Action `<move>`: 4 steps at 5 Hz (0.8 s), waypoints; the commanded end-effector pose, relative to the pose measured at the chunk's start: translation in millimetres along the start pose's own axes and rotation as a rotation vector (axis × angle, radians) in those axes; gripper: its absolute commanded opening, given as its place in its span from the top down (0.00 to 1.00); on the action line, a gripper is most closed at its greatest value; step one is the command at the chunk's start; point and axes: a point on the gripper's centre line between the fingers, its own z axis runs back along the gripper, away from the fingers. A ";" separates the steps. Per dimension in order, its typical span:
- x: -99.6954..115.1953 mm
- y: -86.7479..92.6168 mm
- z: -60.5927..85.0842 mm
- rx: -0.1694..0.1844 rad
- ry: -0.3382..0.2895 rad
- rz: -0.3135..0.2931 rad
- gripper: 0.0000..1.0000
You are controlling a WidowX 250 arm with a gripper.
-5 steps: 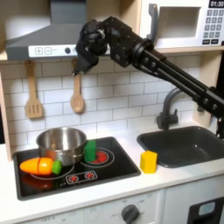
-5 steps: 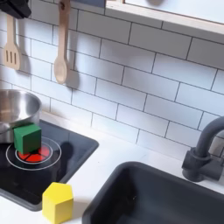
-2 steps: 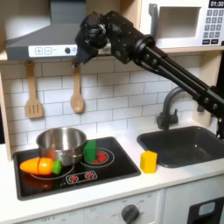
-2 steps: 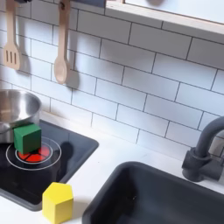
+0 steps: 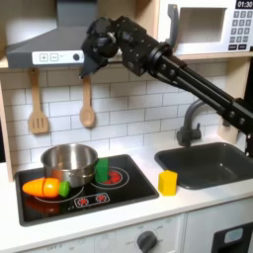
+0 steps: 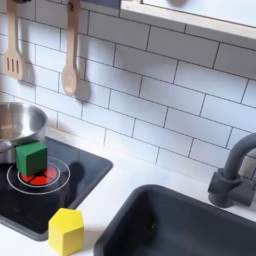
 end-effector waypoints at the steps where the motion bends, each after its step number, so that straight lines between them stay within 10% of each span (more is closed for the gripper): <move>1: 2.0 -0.4 0.6 -0.004 -0.001 0.013 1.00; 4: 6.4 -9.1 -2.4 -0.009 -0.020 0.028 1.00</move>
